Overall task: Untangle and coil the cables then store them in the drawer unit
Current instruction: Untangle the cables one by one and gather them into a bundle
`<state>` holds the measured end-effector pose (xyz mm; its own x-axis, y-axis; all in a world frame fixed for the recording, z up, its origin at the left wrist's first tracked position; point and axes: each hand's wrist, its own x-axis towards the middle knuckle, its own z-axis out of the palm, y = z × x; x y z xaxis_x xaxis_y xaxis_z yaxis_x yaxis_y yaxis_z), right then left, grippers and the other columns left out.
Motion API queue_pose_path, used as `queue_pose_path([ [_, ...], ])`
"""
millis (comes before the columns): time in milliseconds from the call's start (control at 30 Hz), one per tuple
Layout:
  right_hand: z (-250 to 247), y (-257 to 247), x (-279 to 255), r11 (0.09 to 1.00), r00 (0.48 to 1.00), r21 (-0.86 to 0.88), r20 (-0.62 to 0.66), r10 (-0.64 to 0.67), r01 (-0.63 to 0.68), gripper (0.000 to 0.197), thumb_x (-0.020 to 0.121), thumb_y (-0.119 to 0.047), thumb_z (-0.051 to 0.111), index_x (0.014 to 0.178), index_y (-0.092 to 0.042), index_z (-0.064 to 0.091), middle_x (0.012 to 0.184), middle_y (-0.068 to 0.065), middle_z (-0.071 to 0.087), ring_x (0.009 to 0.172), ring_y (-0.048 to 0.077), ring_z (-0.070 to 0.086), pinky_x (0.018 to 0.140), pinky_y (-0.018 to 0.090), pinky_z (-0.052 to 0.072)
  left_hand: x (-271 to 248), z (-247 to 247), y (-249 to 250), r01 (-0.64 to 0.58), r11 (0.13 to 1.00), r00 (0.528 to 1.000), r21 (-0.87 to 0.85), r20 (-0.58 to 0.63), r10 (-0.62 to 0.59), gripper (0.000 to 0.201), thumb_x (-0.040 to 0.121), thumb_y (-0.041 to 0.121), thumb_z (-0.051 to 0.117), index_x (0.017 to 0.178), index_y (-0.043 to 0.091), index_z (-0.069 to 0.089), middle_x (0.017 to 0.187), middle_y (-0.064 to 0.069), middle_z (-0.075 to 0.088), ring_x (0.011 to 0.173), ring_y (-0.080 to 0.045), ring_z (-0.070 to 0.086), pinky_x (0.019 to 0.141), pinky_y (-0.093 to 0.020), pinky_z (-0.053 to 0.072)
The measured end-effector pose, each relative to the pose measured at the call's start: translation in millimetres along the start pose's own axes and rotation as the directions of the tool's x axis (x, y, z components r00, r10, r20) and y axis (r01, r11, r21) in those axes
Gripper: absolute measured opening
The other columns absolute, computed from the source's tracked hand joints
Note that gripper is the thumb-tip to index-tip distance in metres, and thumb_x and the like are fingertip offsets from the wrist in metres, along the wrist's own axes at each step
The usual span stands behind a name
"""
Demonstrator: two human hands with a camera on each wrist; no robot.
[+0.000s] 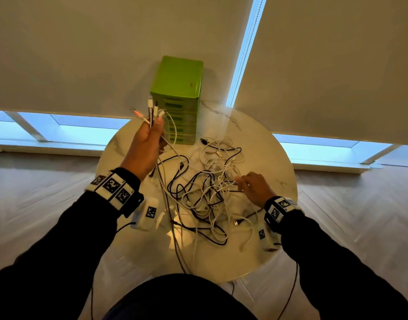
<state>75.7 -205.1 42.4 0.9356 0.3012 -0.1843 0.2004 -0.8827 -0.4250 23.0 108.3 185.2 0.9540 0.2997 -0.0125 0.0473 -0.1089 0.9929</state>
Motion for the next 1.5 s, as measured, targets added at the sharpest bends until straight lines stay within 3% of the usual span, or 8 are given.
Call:
queue_pose_path([
  [133, -25, -23, -3, 0.944, 0.998, 0.324, -0.038, -0.056, 0.065, 0.018, 0.104, -0.036, 0.042, 0.111, -0.029, 0.057, 0.076, 0.0, 0.073, 0.073, 0.015, 0.071, 0.076, 0.035, 0.056, -16, 27, -15, 0.0, 0.999, 0.984, 0.04, 0.179, -0.007, 0.02, 0.108, 0.041, 0.036, 0.103, 0.033, 0.053, 0.08, -0.001, 0.041, 0.07, -0.01, 0.043, 0.063, -0.024, 0.04],
  [200, -34, -35, -7, 0.906, 0.994, 0.41, -0.005, -0.113, 0.105, 0.034, 0.104, -0.015, 0.045, 0.133, -0.031, 0.048, 0.079, 0.003, 0.074, 0.069, 0.013, 0.073, 0.071, 0.024, 0.058, -23, 45, -18, 0.042, 0.999, 0.975, 0.018, 0.216, -0.045, 0.02, 0.108, 0.038, 0.036, 0.105, 0.029, 0.054, 0.078, 0.001, 0.042, 0.067, -0.007, 0.043, 0.062, -0.023, 0.039],
  [367, -47, -28, -35, 0.889, 0.983, 0.454, 0.124, -0.135, 0.065, 0.034, 0.087, 0.0, 0.07, 0.115, -0.02, 0.065, 0.101, 0.005, 0.065, 0.075, 0.022, 0.067, 0.069, 0.038, 0.06, -28, 87, -19, 0.101, 0.992, 0.939, -0.08, 0.337, -0.068, 0.025, 0.105, 0.043, 0.04, 0.101, 0.023, 0.055, 0.082, -0.005, 0.044, 0.07, -0.012, 0.046, 0.064, -0.025, 0.042],
  [533, -53, 1, -97, 0.985, 0.82, 0.149, 0.572, -0.018, -0.082, 0.034, 0.068, -0.031, 0.092, 0.093, -0.024, 0.07, 0.107, -0.003, 0.07, 0.102, 0.013, 0.063, 0.093, 0.035, 0.052, -33, 127, -17, 0.07, 0.99, 0.917, -0.122, 0.4, -0.016, 0.026, 0.106, 0.044, 0.04, 0.1, 0.022, 0.053, 0.075, 0.0, 0.047, 0.062, -0.007, 0.046, 0.058, -0.021, 0.043],
  [1067, -52, 25, -209, 0.88, 0.96, 0.383, 0.087, 0.267, -0.28, 0.028, 0.106, -0.04, 0.041, 0.098, -0.019, 0.057, 0.084, -0.016, 0.057, 0.068, -0.006, 0.053, 0.065, 0.013, 0.038, -84, 239, -30, 0.132, 0.991, 0.75, -0.029, 0.656, -0.081, 0.03, 0.105, 0.047, 0.041, 0.092, 0.023, 0.053, 0.067, 0.007, 0.044, 0.059, -0.008, 0.043, 0.059, -0.026, 0.04],
  [1367, -13, 106, -243, 0.786, 0.794, 0.136, 0.001, 0.608, -0.603, 0.03, 0.105, -0.037, 0.039, 0.092, -0.014, 0.053, 0.096, 0.01, 0.066, 0.09, 0.032, 0.062, 0.081, 0.041, 0.049, -87, 229, -52, 0.228, 0.974, 0.722, -0.006, 0.672, -0.165, 0.032, 0.106, 0.046, 0.038, 0.093, 0.022, 0.054, 0.073, 0.004, 0.042, 0.063, -0.009, 0.042, 0.056, -0.025, 0.037],
  [1433, 1, 112, -246, 0.721, 0.711, 0.004, 0.173, 0.682, -0.692, 0.028, 0.102, -0.04, 0.047, 0.109, -0.014, 0.053, 0.12, 0.016, 0.063, 0.108, 0.034, 0.061, 0.092, 0.041, 0.048, -86, 225, -51, 0.258, 0.966, 0.712, -0.019, 0.679, -0.177, 0.032, 0.107, 0.042, 0.037, 0.093, 0.02, 0.053, 0.067, 0.007, 0.038, 0.058, -0.008, 0.038, 0.056, -0.025, 0.033],
  [1500, 13, 110, -245, 0.698, 0.668, -0.038, 0.257, 0.698, -0.715, 0.075, 0.092, -0.051, 0.062, 0.147, -0.011, 0.03, 0.15, 0.02, 0.04, 0.133, 0.036, 0.045, 0.108, 0.046, 0.04, -88, 222, -49, 0.285, 0.957, 0.691, -0.042, 0.701, -0.176, 0.031, 0.108, 0.039, 0.036, 0.092, 0.019, 0.053, 0.064, 0.008, 0.034, 0.056, -0.007, 0.033, 0.056, -0.026, 0.029],
])
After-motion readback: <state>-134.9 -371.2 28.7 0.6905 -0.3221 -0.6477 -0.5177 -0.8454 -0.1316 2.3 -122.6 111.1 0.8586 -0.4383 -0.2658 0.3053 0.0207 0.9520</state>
